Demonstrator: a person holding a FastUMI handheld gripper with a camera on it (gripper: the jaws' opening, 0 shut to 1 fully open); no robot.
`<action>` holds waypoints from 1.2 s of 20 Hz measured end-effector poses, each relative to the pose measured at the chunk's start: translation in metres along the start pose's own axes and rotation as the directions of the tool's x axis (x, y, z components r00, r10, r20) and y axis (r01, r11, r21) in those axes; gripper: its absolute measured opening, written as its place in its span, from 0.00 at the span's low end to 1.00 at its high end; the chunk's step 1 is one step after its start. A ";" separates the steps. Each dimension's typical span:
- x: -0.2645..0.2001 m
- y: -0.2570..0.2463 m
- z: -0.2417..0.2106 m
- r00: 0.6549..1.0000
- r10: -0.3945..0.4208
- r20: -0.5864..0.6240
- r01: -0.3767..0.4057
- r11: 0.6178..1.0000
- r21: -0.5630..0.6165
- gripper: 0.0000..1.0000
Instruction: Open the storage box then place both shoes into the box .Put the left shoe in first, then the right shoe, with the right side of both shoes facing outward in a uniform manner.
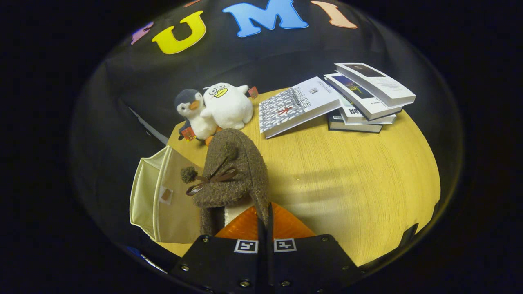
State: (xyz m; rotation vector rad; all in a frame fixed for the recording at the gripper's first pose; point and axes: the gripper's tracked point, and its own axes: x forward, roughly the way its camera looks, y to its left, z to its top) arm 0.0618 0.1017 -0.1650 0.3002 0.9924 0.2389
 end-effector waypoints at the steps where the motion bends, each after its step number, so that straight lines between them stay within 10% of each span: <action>1: -0.002 0.010 0.003 1.000 0.008 0.003 -0.008 1.000 -0.007 0.00; 24: 0.025 0.237 0.001 0.986 0.166 0.000 -0.162 0.960 -0.227 0.00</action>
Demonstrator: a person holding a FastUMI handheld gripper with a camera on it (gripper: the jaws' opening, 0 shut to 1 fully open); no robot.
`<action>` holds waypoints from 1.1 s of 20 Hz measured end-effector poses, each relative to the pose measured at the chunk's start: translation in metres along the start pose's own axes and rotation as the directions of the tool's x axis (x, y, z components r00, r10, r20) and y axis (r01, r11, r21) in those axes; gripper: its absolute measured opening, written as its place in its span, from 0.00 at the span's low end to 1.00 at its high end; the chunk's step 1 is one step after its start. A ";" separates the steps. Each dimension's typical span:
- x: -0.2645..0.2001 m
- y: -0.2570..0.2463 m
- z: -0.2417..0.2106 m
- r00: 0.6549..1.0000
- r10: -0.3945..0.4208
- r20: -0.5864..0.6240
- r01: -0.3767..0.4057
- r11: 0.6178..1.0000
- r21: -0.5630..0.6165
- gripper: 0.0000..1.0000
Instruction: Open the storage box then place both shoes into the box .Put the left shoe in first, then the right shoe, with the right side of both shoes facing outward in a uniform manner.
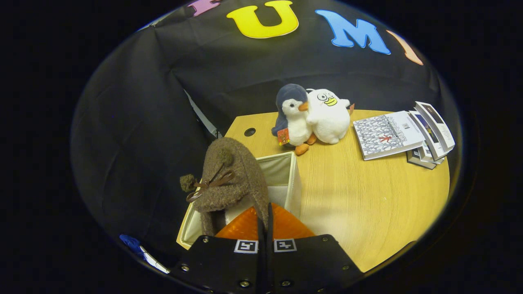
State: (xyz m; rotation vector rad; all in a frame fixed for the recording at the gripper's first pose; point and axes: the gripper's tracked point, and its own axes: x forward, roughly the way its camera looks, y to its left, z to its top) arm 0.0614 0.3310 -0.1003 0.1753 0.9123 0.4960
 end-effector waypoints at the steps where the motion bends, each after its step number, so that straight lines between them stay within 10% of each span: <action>1: 0.001 0.002 0.001 1.000 -0.002 0.003 0.002 1.000 -0.007 0.00; 16: 0.038 0.009 -0.041 0.997 -0.047 -0.069 0.041 0.996 -0.083 0.01; 18: 0.038 0.013 -0.040 0.998 -0.022 -0.061 0.017 0.996 -0.092 0.13; 22: 0.021 0.020 -0.022 1.000 0.022 0.003 -0.022 0.991 -0.129 0.69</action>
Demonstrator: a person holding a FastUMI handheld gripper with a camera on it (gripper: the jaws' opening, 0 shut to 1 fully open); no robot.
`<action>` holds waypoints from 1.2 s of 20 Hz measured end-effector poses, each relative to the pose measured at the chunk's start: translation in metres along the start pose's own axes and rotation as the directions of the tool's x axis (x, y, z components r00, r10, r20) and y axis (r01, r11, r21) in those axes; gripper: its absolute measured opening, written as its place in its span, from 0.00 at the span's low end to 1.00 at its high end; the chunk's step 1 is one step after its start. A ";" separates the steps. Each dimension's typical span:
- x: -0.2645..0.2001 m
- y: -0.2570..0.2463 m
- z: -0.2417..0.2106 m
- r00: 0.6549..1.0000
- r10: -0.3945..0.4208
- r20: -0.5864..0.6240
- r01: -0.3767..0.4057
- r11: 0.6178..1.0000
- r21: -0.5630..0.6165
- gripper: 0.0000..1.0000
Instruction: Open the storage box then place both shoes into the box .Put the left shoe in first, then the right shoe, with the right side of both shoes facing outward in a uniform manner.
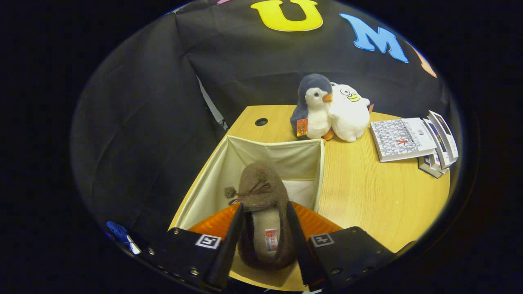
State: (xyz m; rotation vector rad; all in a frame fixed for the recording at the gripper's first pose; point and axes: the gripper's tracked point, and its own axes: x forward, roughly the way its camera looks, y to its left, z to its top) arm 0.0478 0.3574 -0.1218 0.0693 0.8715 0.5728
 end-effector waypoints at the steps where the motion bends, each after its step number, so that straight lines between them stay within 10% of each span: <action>1: -0.007 -0.001 0.005 1.000 -0.007 0.019 0.007 1.000 -0.024 0.82; 3: -0.019 -0.003 0.010 0.998 -0.005 0.060 0.010 0.997 -0.072 1.00; 15: -0.137 -0.042 0.044 0.944 -0.007 0.329 0.059 0.987 -0.148 1.00; 24: -0.238 -0.152 0.071 0.754 -0.187 0.630 0.284 0.957 -0.054 0.99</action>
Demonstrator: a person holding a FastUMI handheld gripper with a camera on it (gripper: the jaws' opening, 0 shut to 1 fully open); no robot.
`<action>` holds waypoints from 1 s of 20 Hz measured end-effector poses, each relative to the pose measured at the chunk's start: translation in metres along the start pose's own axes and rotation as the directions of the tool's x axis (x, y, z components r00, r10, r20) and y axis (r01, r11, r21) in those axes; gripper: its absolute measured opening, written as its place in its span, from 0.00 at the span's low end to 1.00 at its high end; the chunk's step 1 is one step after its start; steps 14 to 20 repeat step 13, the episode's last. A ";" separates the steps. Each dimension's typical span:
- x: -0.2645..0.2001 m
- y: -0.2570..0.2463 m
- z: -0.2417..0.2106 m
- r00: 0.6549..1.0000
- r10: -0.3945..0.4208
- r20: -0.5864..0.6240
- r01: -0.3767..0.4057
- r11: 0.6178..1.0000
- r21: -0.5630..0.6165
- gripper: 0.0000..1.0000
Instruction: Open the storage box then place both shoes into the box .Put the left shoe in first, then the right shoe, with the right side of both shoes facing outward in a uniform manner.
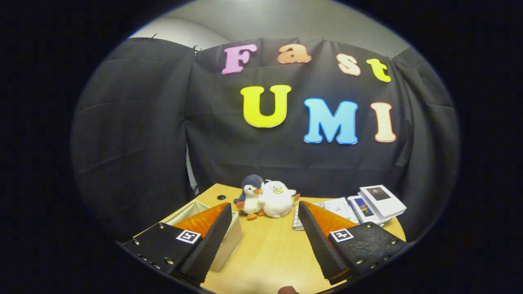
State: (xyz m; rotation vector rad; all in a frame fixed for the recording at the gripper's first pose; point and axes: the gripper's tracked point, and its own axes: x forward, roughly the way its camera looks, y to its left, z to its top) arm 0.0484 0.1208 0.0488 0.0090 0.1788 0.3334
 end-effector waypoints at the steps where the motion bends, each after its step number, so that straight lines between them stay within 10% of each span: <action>1: -0.005 -0.010 0.005 0.999 -0.024 0.030 0.024 1.000 0.000 0.99; 9: -0.042 -0.076 0.052 0.947 -0.187 0.260 0.195 0.981 -0.005 0.99; 20: -0.040 -0.087 0.063 0.935 -0.196 0.296 0.205 0.979 0.001 0.99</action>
